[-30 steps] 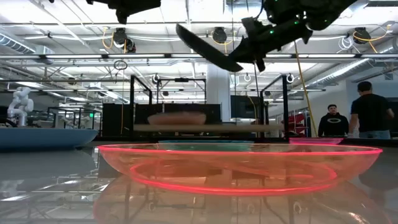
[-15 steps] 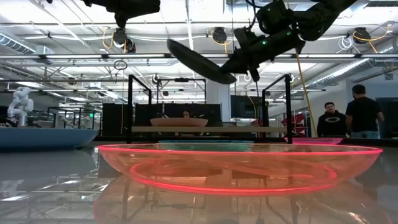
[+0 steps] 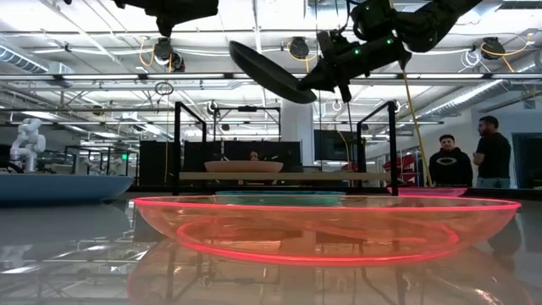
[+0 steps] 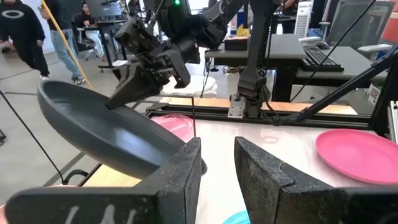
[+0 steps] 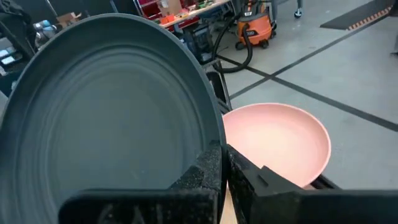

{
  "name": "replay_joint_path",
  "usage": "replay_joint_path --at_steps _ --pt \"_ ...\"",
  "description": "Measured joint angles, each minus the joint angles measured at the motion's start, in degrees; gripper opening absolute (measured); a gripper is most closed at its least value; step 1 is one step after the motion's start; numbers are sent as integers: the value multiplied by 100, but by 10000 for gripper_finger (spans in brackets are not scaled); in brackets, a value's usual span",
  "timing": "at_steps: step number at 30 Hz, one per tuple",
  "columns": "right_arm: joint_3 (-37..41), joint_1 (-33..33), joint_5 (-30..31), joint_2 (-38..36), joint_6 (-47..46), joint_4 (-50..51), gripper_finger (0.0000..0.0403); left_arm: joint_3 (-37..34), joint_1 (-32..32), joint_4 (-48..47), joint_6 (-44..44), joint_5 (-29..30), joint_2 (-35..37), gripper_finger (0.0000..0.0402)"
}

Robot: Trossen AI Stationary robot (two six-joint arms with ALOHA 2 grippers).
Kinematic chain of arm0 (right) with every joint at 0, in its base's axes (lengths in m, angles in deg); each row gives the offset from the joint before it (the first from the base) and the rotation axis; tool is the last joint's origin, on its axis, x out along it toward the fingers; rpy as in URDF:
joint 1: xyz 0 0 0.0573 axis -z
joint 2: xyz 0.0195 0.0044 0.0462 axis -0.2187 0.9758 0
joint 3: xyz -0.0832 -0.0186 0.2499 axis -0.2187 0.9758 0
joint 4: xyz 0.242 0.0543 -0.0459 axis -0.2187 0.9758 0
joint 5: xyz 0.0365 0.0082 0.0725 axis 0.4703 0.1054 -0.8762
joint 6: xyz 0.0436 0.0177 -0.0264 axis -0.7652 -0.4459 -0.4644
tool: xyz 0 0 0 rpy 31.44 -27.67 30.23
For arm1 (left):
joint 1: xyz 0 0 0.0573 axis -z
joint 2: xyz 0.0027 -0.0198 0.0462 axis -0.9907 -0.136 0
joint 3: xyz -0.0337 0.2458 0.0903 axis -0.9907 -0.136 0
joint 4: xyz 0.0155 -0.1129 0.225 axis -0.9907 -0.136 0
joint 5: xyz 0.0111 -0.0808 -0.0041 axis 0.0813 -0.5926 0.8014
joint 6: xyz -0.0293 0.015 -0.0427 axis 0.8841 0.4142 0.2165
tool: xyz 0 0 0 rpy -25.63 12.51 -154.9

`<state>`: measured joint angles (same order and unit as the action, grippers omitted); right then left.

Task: Place and stack plates onto a shelf
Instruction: Stack the black plate on top of the light orange plate on the shelf

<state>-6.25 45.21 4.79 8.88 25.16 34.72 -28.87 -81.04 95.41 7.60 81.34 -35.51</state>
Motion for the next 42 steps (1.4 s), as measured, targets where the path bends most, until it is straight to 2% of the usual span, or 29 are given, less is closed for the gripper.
replay_joint_path --at_steps 18,32,35,42 --pt "-622 232 19 120 214 142 0 0 0 117 -13 -3 0 104" --pt "-1895 721 56 1761 349 322 0 0 0 169 -85 -3 0 104" --pt "-2052 809 305 2049 384 321 0 0 0 145 -85 -3 0 104" --pt "-2130 946 457 2438 451 333 0 0 11 111 -87 -3 0 104"
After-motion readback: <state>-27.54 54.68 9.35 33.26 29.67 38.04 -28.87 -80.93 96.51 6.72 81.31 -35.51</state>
